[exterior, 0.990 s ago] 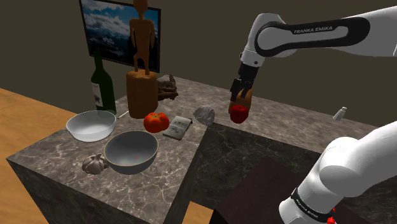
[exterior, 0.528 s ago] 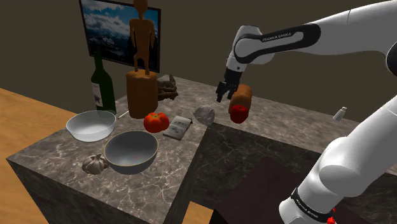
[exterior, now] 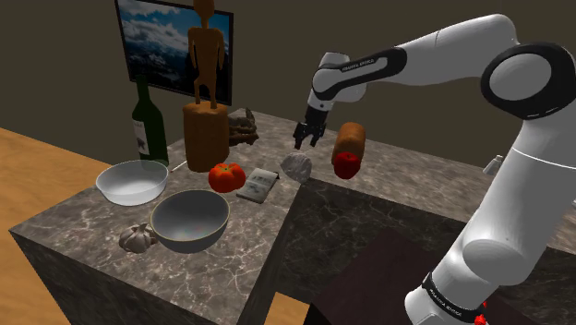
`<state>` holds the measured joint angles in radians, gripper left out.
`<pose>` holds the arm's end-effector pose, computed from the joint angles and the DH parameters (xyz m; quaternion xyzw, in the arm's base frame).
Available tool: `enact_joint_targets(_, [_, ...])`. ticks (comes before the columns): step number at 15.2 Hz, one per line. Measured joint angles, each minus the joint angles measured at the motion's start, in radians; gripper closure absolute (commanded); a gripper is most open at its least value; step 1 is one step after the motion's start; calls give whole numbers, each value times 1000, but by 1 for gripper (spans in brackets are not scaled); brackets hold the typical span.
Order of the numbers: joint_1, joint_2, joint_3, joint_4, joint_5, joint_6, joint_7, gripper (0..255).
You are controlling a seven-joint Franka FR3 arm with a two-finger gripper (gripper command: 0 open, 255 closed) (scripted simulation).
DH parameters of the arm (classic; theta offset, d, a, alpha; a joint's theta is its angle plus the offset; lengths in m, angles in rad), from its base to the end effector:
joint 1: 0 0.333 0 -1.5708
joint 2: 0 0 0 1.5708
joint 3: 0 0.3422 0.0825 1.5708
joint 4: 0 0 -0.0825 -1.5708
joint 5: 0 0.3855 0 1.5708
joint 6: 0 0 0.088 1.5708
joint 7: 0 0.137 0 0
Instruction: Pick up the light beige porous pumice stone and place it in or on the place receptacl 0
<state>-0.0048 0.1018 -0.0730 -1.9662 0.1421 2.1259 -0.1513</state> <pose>0.5902 -0.0352 0.4227 -0.9979 -0.0013 -0.0355 0.0540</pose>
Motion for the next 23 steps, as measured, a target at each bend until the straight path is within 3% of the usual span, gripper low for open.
enact_joint_targets(3, [-4, 68, 0, 51, 15, 20, -9, 0])
enact_joint_targets(9, [-3, 118, 4, 34, 26, 86, -17, 0])
enact_joint_targets(15, [-3, 122, 4, 29, 28, 96, -19, 0])
enact_joint_targets(16, [-3, 122, 4, 29, 28, 96, -19, 255])
enact_joint_targets(23, [-3, 121, 4, 32, 28, 95, -19, 255])
